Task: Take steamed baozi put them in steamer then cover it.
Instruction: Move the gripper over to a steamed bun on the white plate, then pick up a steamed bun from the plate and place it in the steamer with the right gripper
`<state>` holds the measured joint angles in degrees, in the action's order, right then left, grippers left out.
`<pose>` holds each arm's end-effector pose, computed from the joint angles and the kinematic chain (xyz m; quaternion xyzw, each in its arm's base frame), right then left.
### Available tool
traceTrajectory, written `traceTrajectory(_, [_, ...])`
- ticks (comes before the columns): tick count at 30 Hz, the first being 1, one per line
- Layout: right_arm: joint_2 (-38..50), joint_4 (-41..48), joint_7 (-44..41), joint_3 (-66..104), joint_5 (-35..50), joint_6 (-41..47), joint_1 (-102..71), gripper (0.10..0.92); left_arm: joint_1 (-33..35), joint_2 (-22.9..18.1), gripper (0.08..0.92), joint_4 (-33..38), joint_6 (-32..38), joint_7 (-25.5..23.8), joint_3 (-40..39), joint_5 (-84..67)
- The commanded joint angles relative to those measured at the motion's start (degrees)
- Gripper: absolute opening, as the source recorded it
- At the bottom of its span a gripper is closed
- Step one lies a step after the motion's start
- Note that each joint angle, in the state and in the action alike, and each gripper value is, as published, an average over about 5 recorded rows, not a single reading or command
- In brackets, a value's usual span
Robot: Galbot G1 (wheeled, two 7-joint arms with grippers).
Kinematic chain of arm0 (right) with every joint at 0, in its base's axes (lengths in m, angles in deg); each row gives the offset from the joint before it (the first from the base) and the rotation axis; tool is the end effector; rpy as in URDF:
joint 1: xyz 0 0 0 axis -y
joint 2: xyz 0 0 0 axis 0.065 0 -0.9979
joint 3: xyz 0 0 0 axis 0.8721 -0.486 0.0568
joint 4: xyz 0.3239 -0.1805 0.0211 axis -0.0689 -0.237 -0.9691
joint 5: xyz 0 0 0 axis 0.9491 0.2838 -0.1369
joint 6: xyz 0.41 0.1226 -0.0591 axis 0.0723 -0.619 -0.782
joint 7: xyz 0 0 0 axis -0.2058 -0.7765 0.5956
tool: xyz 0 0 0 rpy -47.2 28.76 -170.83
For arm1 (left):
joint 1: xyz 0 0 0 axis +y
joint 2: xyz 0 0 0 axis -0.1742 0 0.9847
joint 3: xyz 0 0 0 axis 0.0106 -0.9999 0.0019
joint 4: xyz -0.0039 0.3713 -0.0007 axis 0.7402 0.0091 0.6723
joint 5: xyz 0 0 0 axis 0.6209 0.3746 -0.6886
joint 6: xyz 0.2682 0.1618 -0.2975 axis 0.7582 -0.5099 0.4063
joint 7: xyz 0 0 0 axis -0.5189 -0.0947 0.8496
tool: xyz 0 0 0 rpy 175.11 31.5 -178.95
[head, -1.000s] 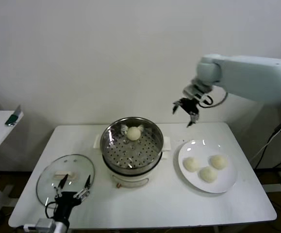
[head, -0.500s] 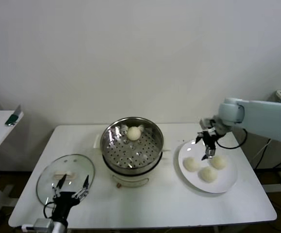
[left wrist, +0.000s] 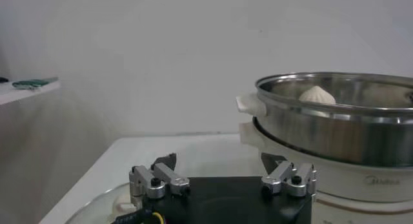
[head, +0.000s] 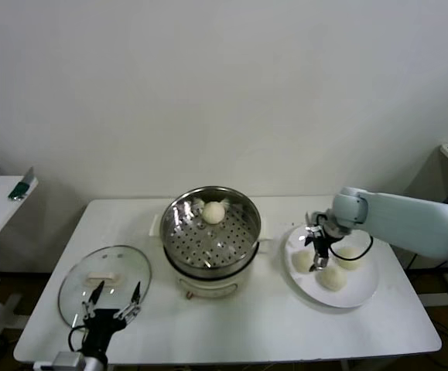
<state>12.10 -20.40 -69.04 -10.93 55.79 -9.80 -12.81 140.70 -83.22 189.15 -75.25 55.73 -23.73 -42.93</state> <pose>0.6029 -0.0856 -0.2776 0.4861 -0.5724 0.4755 0.4582 0.1859 0.0736 -0.3466 0.0071 -0.9926 -0.0133 0.1201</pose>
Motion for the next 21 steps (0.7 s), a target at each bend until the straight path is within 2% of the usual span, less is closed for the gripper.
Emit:
traceTrajectory(1, [-1.1, 3.6, 0.9, 4.6, -2.5, 1.7, -5.6, 0.815, 0.0, 0.0, 0.823, 0.0, 0.0, 0.0, 0.1, 0.0])
traceTrajectory(10, [-0.2, 1.4, -0.5, 4.3, -1.0, 0.9, -1.8, 0.631, 0.0, 0.0, 0.823, 0.2, 0.0, 0.1, 0.1, 0.0])
traceTrajectory(15, [1.4, -2.3, -3.7, -3.3, 2.9, -1.5, 11.9, 0.620, 0.1, 0.0, 0.823, 0.7, 0.0, 0.1, 0.1, 0.0])
traceTrajectory(21, [-2.8, -4.6, -10.3, -16.6, 13.6, -4.9, 36.5, 0.626, 0.1, 0.0, 0.823, 1.0, -0.2, 0.0, -0.4, 0.2])
